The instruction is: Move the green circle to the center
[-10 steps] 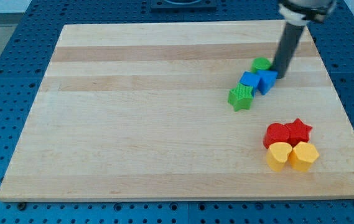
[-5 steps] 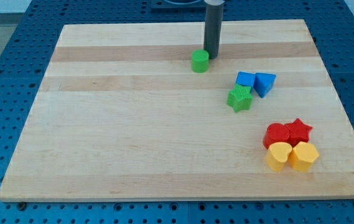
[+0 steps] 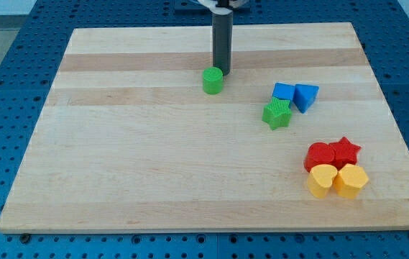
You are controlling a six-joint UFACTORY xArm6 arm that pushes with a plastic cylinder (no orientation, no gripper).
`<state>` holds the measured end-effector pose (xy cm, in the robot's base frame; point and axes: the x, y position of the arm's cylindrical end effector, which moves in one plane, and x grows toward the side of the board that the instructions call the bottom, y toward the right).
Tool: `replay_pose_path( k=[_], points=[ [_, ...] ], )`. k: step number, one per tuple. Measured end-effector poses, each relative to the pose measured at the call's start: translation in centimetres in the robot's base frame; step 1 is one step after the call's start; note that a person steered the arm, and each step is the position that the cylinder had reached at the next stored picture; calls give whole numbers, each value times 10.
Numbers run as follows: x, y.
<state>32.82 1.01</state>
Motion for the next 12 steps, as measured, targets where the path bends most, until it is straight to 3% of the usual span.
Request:
replay_pose_path(
  k=[3, 4, 5, 6, 7, 8, 10, 12],
  points=[
    [0, -46],
    [-7, -30],
    [-40, -15],
    [-66, -65],
    [-62, -89],
    [-50, -68],
    [3, -77],
    [4, -29]
  ],
)
